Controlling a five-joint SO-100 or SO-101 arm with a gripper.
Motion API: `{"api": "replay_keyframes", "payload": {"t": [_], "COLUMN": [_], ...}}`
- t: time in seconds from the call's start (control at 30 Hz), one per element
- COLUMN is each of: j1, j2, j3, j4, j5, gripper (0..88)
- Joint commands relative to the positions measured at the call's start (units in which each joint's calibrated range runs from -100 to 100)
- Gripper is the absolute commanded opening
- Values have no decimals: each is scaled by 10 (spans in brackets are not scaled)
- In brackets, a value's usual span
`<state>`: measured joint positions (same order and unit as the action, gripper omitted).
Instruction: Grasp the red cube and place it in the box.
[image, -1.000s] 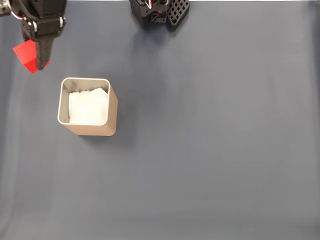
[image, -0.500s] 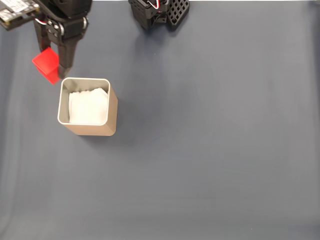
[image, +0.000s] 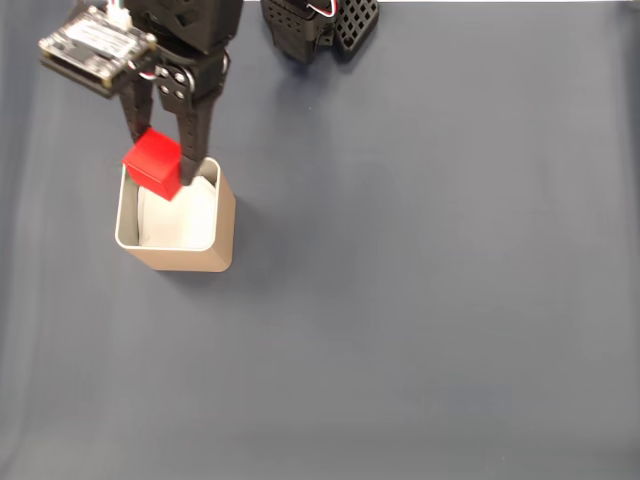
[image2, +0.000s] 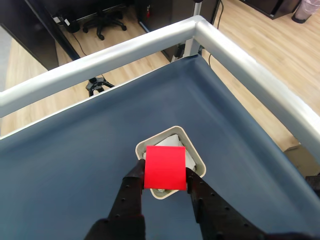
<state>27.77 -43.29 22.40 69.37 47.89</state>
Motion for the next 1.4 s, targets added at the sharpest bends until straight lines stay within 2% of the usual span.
{"api": "replay_keyframes", "payload": {"t": [0.0,0.53,1.2,1.37], "j1": [-13,-5,27,30], "j2": [-11,29,59,59], "j3": [0,18,12,12], "j4": [-6,-64,-84,-86], "j5": [-3,-5,-2,-5], "gripper": [7,8,8,34]}}
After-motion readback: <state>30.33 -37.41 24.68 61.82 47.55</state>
